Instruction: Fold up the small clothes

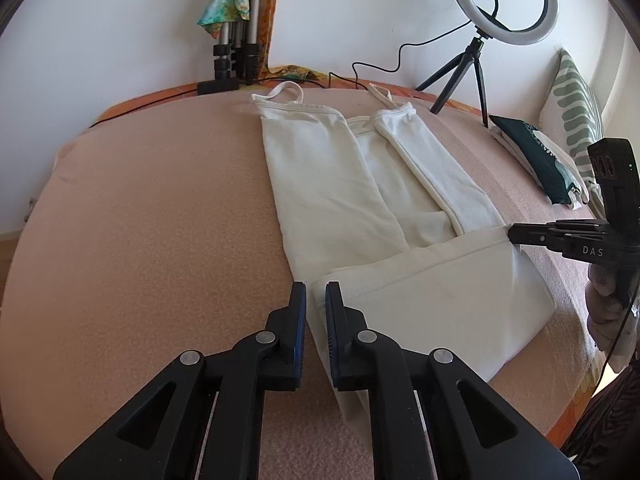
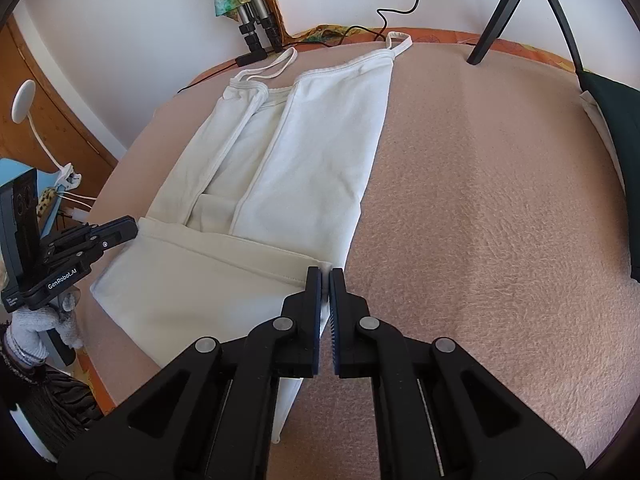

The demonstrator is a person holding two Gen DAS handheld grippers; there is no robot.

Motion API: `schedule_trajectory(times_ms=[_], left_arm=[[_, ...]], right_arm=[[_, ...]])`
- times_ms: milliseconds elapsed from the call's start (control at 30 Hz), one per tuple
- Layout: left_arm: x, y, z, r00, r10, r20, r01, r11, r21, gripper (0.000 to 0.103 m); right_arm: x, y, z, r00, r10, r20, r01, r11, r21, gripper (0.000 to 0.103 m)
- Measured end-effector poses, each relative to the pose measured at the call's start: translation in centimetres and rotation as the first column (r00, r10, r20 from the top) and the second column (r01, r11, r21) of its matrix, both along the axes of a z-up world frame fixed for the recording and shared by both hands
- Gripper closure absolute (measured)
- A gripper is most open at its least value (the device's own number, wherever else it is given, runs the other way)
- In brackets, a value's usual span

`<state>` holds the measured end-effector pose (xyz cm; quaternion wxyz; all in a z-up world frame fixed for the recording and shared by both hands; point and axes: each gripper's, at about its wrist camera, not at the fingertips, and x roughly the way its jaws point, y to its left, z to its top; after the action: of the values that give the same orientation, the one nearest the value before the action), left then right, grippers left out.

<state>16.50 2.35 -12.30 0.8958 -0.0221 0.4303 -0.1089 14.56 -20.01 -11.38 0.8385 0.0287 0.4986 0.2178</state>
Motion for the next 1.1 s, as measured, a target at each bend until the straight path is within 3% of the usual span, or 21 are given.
schedule_trajectory(times_ms=[133, 233, 333, 500, 533, 800, 900, 1067, 1100], left_arm=[[-1.0, 1.2, 1.5, 0.999, 0.028, 0.038, -0.027, 0.999, -0.024, 0.090], [-2.7, 0.1, 2.8, 0.997, -0.027, 0.078, 0.031, 0.999, -0.044, 0.090], [-4.2, -3.0, 3.4, 0.986, -0.142, 0.089, 0.149, 0.986, -0.072, 0.090], [-5.3, -8.6, 1.5, 0.947, -0.316, 0.053, 0.312, 0.948, 0.059, 0.090], [-5.3, -8.9, 0.9, 0.949, -0.314, 0.035, 0.310, 0.947, 0.088, 0.090], [-6.0, -5.5, 0.4, 0.969, -0.246, 0.020, 0.245, 0.969, 0.038, 0.090], [-5.5, -3.9, 0.5, 0.978, -0.207, 0.026, 0.204, 0.975, 0.092, 0.090], [-2.1, -0.1, 2.1, 0.992, -0.121, 0.019, 0.121, 0.993, -0.009, 0.090], [-1.2, 0.5, 2.6, 0.993, -0.117, 0.021, 0.117, 0.992, -0.035, 0.085]], right_arm=[[-1.1, -0.3, 1.7, 0.998, 0.004, 0.055, -0.004, 1.000, 0.000, 0.098], [-2.3, 0.3, 2.7, 0.996, 0.049, 0.076, -0.052, 0.998, 0.031, 0.098], [-3.5, 1.8, 2.6, 0.992, 0.109, 0.069, -0.112, 0.993, 0.041, 0.098], [-4.7, 4.3, 0.7, 0.984, 0.173, 0.035, -0.172, 0.984, -0.037, 0.098], [-4.8, 4.4, 0.3, 0.985, 0.172, 0.027, -0.170, 0.984, -0.052, 0.098], [-4.5, 2.4, 0.2, 0.990, 0.142, -0.024, -0.142, 0.990, 0.013, 0.098], [-4.5, 1.3, 0.4, 0.991, 0.114, -0.068, -0.112, 0.993, 0.034, 0.098], [-3.5, -0.1, 3.0, 0.996, 0.084, -0.020, -0.083, 0.995, 0.054, 0.097], [-3.0, -0.5, 3.5, 0.998, 0.069, -0.003, -0.068, 0.996, 0.058, 0.094]])
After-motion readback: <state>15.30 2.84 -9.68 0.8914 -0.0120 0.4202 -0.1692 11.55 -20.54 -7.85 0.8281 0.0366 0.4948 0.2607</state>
